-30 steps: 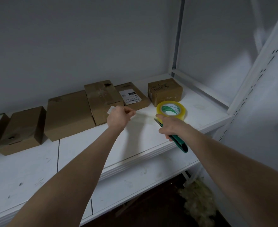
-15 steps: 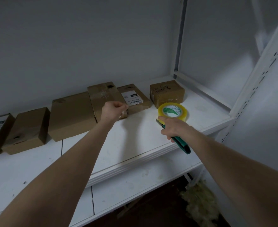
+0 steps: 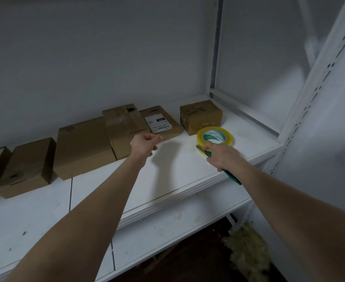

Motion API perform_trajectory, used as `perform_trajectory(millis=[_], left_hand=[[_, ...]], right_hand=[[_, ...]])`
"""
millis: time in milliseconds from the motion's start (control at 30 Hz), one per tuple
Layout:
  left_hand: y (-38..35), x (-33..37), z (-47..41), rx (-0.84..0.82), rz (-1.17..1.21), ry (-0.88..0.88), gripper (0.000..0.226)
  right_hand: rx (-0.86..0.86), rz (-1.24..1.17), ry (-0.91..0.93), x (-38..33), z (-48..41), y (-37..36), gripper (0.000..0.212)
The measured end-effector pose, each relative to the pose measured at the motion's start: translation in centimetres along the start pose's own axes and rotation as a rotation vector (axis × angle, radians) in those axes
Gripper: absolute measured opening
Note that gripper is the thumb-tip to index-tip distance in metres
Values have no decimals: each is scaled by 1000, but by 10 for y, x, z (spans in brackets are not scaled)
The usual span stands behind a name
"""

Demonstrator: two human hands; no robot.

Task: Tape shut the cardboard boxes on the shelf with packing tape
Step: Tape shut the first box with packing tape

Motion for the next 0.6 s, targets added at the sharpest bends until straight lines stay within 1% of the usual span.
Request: perform_trajectory(millis=[200, 300, 367, 500, 600], left_hand=[[-22, 13, 2, -28, 43, -1, 16], [-36, 24, 3, -65, 103, 8, 10], [-47, 33, 3, -100, 166, 16, 8], [-77, 54, -2, -197, 381, 74, 8], [-106, 71, -9, -261, 467, 78, 9]], right_hand=[[32, -3, -26, 19, -2, 8, 37], [33, -24, -17, 25, -1, 9, 40], [37, -31, -17, 30, 0, 10, 41], [38, -24, -28, 35, -2, 13, 42], [41, -12, -27, 39, -5, 17, 45]])
Point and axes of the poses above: each hand's wrist, its own z-axis away from the middle knuckle, its own y-axis out of the back of the hand, x = y × z, the point moved 4 cm from there along -z, towards the middle knuckle, and after that the axes turned 15 degrees about -z, right-handed, at the moved point
